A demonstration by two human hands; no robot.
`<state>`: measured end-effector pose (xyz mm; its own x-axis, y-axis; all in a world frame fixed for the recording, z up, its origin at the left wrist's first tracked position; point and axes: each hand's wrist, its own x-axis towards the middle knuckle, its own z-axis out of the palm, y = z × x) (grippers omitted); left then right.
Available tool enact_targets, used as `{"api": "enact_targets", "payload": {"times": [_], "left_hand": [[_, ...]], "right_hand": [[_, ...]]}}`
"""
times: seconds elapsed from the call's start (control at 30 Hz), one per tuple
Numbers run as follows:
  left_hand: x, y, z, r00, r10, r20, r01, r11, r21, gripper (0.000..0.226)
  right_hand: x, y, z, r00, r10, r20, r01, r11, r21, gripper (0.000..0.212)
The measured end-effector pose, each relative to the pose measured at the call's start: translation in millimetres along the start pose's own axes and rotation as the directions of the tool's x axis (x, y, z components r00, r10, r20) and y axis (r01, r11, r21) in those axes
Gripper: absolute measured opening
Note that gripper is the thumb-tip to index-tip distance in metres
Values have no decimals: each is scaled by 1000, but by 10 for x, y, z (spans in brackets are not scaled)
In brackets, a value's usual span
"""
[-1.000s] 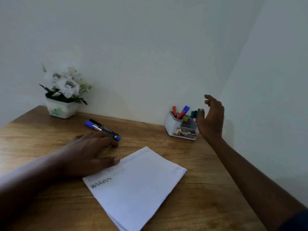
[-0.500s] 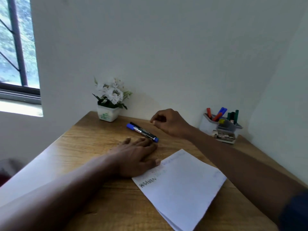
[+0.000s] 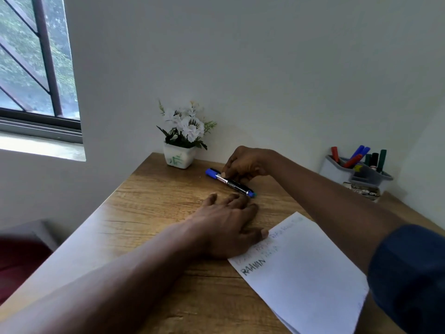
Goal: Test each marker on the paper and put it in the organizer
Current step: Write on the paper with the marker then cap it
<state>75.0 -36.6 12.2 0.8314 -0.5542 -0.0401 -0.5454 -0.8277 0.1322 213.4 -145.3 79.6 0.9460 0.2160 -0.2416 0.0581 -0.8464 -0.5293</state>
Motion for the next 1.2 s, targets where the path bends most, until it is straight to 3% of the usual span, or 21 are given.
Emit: {"api": "enact_targets", "payload": {"times": [0.17,0.33,0.53,0.67,0.8,0.97,1.2], "left_hand": [[5,-14,19,1000,10,-18,-10,1000,-6,77],[6,-28,26,999,12,-44,-13,999,-34,76],[-36,-33,-13,990,1,-143,-23,988,-151,71],[-112,-44,-56,928,-51,-369,-106,914,-392,62],[-170,15,-110,829,-55,-556,-232,872,-432,51],[-183,107,-35,796,-33,-605,-265,880,-395,23],[-174,119,-12,830,-34,-556,-302,811,-500,15]], "right_hand": [[31,2,-1,999,40,3,-40,995,96,38],[-171,52,-172,974,-100,-204,124,987,104,6],[-957,377,-392,838,-351,-417,310,936,-166,15],[-1513,762,-176,813,-378,-444,352,925,-142,17],[-1826,1016,191,752,-448,-483,413,892,-182,24],[-1880,1089,426,705,-543,-456,482,839,-253,27],[-1891,1130,484,673,-590,-446,480,807,-344,30]]}}
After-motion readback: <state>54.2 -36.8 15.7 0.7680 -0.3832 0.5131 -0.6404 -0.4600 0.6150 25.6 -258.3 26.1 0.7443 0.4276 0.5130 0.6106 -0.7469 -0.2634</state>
